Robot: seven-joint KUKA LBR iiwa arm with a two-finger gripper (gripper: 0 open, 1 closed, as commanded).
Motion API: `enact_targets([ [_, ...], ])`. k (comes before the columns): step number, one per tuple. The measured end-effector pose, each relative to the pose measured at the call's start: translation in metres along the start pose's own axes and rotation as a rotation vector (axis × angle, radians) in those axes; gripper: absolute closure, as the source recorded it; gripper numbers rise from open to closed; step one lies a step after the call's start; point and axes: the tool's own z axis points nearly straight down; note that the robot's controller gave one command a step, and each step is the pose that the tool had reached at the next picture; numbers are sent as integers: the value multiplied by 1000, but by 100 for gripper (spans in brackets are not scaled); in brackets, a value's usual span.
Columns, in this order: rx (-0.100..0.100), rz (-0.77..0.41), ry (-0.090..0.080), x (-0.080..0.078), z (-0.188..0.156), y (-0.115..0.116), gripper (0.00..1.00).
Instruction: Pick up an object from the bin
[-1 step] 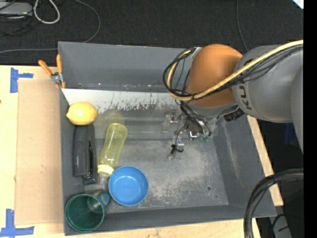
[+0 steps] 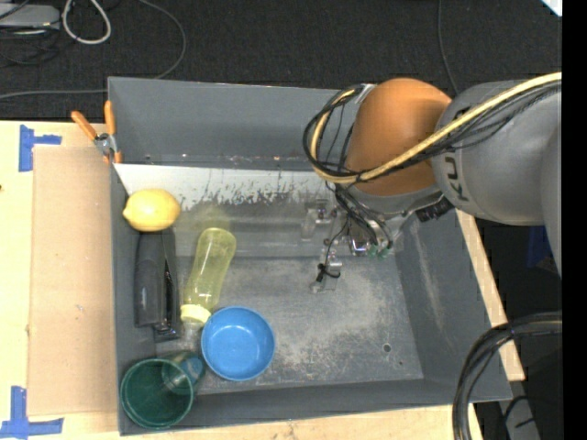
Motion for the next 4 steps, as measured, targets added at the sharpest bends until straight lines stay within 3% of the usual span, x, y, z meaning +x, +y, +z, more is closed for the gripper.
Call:
enact_targets([
  [1,-1,-151,9,39,97,128,0],
  [2,4,41,-11,-14,24,14,0],
  [3,-3,-142,14,38,94,124,0],
  [4,8,-106,-15,72,95,94,0],
])
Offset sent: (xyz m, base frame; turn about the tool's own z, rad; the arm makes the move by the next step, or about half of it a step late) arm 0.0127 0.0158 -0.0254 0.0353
